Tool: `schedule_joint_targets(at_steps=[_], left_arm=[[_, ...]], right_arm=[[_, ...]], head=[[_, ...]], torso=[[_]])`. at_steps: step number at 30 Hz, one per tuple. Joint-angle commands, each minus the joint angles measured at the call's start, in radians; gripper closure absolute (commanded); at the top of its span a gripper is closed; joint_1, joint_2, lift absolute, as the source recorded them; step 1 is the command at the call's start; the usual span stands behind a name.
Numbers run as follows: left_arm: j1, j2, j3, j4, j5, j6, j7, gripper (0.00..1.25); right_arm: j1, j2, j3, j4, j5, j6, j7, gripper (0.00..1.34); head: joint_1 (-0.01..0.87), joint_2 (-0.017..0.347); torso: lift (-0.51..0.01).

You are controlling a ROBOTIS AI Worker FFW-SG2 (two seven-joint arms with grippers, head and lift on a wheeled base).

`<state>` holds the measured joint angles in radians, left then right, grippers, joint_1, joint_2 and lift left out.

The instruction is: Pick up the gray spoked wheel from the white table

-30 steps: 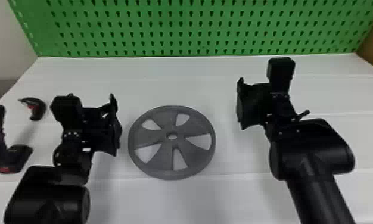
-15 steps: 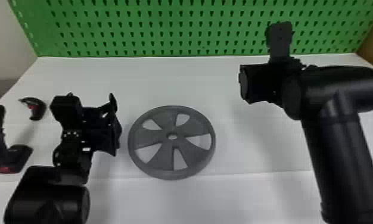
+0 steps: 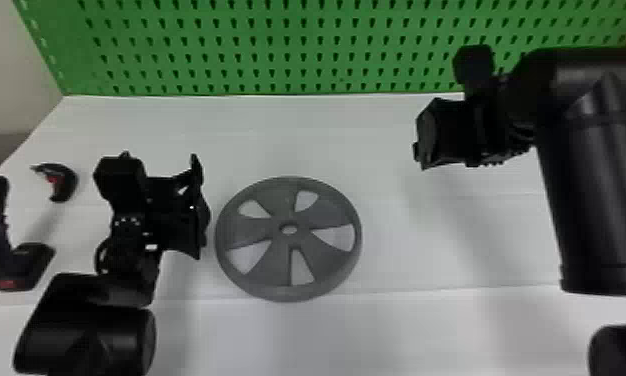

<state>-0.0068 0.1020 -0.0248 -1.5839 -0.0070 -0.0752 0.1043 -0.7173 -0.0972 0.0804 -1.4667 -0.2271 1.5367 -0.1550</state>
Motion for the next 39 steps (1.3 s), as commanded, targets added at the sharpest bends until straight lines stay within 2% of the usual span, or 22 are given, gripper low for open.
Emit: schedule_joint_targets(at_steps=[1,5,11,14,21,30,39], left_arm=[[-0.009,0.002,-0.009,0.002,-0.005,0.0,0.0,0.13],[-0.01,0.007,-0.012,0.002,-0.007,0.0,0.0,0.13],[-0.024,0.021,-0.032,0.008,-0.008,0.0,0.0,0.13],[-0.028,0.025,-0.04,0.012,-0.008,0.0,0.0,0.13],[-0.028,0.028,-0.044,0.015,-0.008,0.0,0.0,0.13],[-0.033,0.03,-0.047,0.016,-0.008,0.0,0.0,0.13],[-0.035,0.031,-0.05,0.018,-0.007,0.0,0.0,0.13]], right_arm=[[-0.054,-0.019,-0.007,0.101,-0.063,0.036,0.0,0.1],[-0.079,-0.036,0.027,0.158,-0.116,0.036,0.0,0.1],[-0.119,-0.082,0.093,0.33,-0.333,0.036,0.0,0.1],[-0.133,-0.099,0.133,0.39,-0.393,0.036,0.0,0.1],[-0.169,-0.108,0.176,0.468,-0.406,0.036,0.0,0.1],[-0.191,-0.116,0.208,0.528,-0.428,0.036,0.0,0.1],[-0.197,-0.119,0.22,0.542,-0.44,0.036,0.0,0.1]], head=[[0.767,0.037],[0.767,0.037],[0.767,0.037],[0.767,0.037],[0.767,0.037],[0.767,0.037],[0.767,0.037]], torso=[[-0.107],[-0.107],[-0.107],[-0.107],[-0.107],[-0.107],[-0.107]])
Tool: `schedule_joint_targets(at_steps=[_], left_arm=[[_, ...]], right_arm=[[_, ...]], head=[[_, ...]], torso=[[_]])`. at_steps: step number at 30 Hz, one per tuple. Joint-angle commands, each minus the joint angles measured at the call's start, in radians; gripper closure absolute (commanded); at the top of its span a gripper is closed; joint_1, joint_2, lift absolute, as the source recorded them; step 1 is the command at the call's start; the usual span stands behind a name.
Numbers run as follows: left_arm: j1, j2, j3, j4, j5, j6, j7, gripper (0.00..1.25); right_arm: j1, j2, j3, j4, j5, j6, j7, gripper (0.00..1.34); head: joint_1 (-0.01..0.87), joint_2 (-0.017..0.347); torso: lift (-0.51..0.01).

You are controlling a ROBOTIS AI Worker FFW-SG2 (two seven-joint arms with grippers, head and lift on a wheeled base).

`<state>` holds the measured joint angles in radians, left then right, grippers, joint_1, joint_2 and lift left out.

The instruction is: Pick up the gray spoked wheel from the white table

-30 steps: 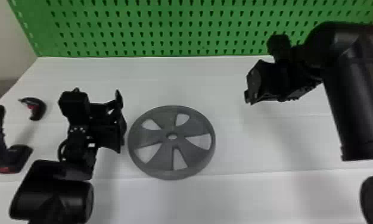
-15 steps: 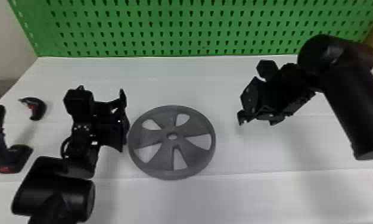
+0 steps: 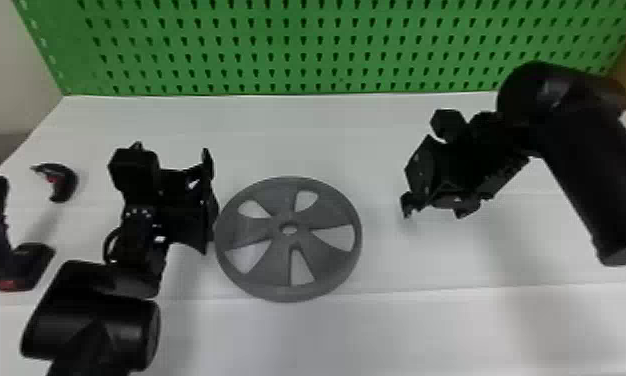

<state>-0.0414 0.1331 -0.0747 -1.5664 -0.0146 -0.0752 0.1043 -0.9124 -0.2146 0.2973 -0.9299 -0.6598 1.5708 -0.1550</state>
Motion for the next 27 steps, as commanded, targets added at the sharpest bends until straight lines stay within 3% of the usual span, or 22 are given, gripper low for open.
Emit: schedule_joint_targets(at_steps=[1,17,27], left_arm=[[0.0,0.0,0.0,0.0,0.001,0.0,0.0,0.13],[0.0,0.002,0.0,0.0,0.004,0.0,0.0,0.13],[0.0,0.002,-0.002,0.0,0.004,0.0,0.0,0.13]], right_arm=[[-0.003,-0.002,0.003,0.005,-0.008,0.001,0.0,0.1],[-0.008,-0.005,0.017,0.014,-0.018,0.001,0.0,0.1],[-0.025,0.003,0.103,0.014,-0.096,0.001,0.0,0.1]], head=[[0.767,0.037],[0.769,0.037],[0.769,0.037]], torso=[[-0.107],[-0.107],[-0.107]])
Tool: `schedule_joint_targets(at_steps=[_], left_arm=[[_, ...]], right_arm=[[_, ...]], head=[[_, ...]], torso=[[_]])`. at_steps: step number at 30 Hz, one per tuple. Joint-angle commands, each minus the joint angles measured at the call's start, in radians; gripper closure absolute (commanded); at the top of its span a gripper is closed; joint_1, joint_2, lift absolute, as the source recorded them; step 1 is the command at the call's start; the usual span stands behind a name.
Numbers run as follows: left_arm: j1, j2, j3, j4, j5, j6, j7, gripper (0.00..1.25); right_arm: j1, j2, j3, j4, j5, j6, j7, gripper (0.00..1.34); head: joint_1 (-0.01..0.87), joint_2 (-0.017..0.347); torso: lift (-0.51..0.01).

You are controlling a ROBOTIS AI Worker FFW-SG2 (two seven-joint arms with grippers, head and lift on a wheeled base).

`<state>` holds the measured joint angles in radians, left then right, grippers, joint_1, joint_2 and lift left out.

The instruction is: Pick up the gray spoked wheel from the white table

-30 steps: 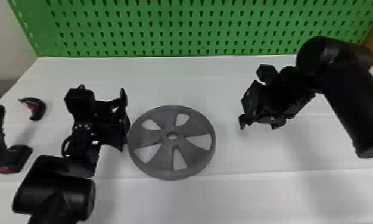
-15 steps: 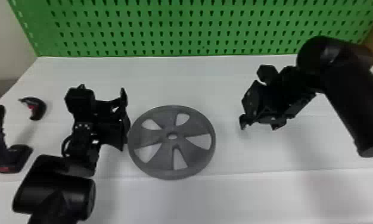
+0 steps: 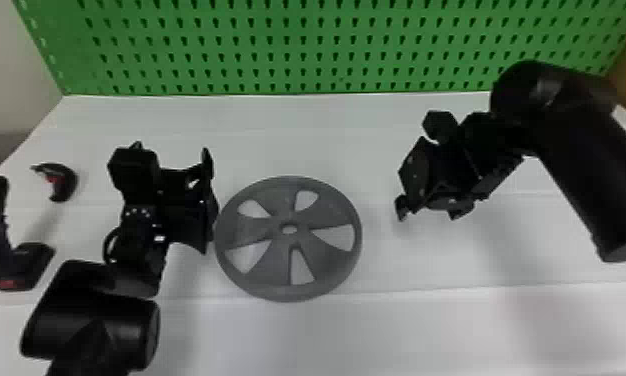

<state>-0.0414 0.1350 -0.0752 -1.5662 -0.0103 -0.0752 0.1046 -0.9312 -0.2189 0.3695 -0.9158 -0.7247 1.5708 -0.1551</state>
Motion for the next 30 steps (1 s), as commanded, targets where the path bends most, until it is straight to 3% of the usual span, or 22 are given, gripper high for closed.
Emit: schedule_joint_targets(at_steps=[1,16,30], left_arm=[[0.0,0.0,0.0,0.0,0.0,0.0,0.0,0.13],[-0.003,0.0,-0.002,0.0,0.001,0.0,0.001,0.13],[-0.008,0.0,-0.003,0.0,0.001,0.0,0.001,0.13]], right_arm=[[-0.009,0.01,0.039,0.0,-0.039,0.001,0.0,0.1],[-0.034,0.047,0.174,-0.015,-0.154,-0.003,-0.001,0.1],[-0.058,0.055,0.319,-0.018,-0.257,-0.044,-0.001,0.1]], head=[[0.769,0.037],[0.769,0.037],[0.769,0.037]], torso=[[-0.107],[-0.107],[-0.107]])
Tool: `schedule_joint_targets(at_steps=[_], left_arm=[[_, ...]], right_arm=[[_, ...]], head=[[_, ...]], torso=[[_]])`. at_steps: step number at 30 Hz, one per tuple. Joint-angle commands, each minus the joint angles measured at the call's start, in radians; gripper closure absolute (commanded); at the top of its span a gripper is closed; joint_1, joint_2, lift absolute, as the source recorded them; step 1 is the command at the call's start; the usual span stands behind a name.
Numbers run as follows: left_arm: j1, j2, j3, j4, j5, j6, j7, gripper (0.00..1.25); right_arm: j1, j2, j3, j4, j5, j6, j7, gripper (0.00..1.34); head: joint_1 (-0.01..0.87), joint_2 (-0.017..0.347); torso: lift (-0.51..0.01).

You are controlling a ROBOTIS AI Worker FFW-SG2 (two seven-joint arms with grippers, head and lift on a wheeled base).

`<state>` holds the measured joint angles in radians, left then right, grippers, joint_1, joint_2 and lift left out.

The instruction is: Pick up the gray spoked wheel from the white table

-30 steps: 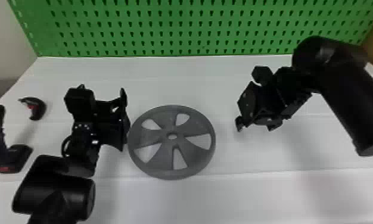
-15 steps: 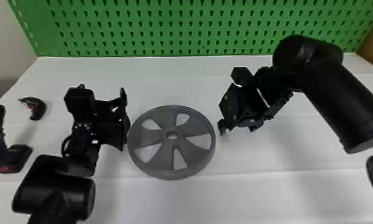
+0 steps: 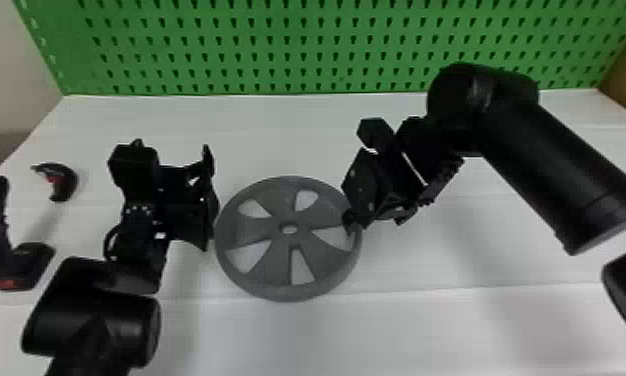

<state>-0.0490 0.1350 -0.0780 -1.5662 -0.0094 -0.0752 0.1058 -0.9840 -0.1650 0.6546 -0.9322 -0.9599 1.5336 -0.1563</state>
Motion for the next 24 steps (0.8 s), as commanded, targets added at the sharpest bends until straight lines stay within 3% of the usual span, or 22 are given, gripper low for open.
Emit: schedule_joint_targets(at_steps=[1,24], left_arm=[[0.0,0.0,0.0,0.0,0.0,0.0,0.0,0.13],[-0.005,0.0,0.0,0.003,0.0,0.0,0.0,0.13]], right_arm=[[-0.009,0.001,0.043,-0.002,-0.028,-0.009,0.0,0.1],[-0.018,0.009,0.073,-0.001,-0.037,-0.033,0.0,0.1]], head=[[0.769,0.037],[0.769,0.038]], torso=[[-0.107],[-0.107]])
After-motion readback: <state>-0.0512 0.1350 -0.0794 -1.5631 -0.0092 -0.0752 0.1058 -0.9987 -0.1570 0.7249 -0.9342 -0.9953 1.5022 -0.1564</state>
